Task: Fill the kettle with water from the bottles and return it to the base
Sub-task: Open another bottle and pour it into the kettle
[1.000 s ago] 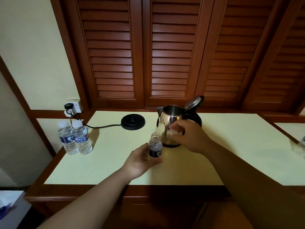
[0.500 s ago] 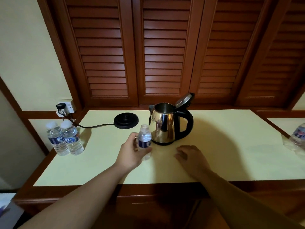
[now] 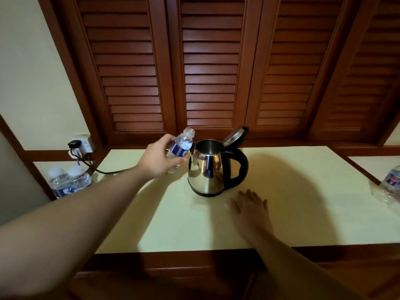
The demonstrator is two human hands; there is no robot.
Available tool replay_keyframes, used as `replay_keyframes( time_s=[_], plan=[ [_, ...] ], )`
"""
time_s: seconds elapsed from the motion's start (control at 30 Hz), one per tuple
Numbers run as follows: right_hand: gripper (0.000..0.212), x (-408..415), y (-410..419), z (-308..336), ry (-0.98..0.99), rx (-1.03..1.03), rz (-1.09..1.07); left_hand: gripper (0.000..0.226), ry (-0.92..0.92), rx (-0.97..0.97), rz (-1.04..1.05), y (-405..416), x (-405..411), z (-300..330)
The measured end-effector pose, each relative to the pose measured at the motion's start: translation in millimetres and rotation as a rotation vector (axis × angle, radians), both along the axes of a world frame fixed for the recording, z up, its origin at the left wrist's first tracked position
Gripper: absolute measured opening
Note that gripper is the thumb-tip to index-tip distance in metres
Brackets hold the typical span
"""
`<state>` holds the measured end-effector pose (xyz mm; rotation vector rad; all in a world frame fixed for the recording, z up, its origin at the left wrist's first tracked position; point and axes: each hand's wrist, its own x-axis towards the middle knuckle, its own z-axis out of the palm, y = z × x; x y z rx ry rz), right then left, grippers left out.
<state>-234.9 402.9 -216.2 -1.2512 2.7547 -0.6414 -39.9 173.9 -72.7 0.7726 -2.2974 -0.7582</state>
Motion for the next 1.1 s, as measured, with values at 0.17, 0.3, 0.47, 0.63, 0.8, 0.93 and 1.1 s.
replay_keyframes(
  time_s=[0.17,0.3,0.47,0.63,0.8,0.93,1.1],
  plan=[
    [0.066,1.6,-1.6,2.5,0.024,0.029,-0.006,0.057,-0.129,-0.124,-0.028,-13.1,-9.8,15.1],
    [0.065,0.7,-1.5,2.8,0.014,0.032,-0.002,0.06,-0.225,-0.202,-0.055,-17.9,-13.5,18.8],
    [0.067,0.6,-1.6,1.4,0.002,0.03,-0.003,0.061,-0.338,-0.359,-0.066,-29.9,-13.3,29.2],
    [0.064,2.3,-2.0,2.5,0.02,0.027,-0.012,0.061,-0.442,-0.448,-0.065,-39.0,-12.4,54.1],
    [0.065,0.9,-2.4,0.6,0.022,0.041,-0.021,0.063,-0.504,-0.531,-0.061,-43.3,-13.9,76.3],
    [0.068,0.3,-2.2,0.4,0.01,0.034,-0.015,0.063,-0.515,-0.576,-0.06,-42.8,-13.9,89.8],
    [0.069,1.2,-0.3,2.2,0.005,0.041,-0.014,0.067,-0.547,-0.624,-0.068,-40.7,-15.1,98.0]
  ],
)
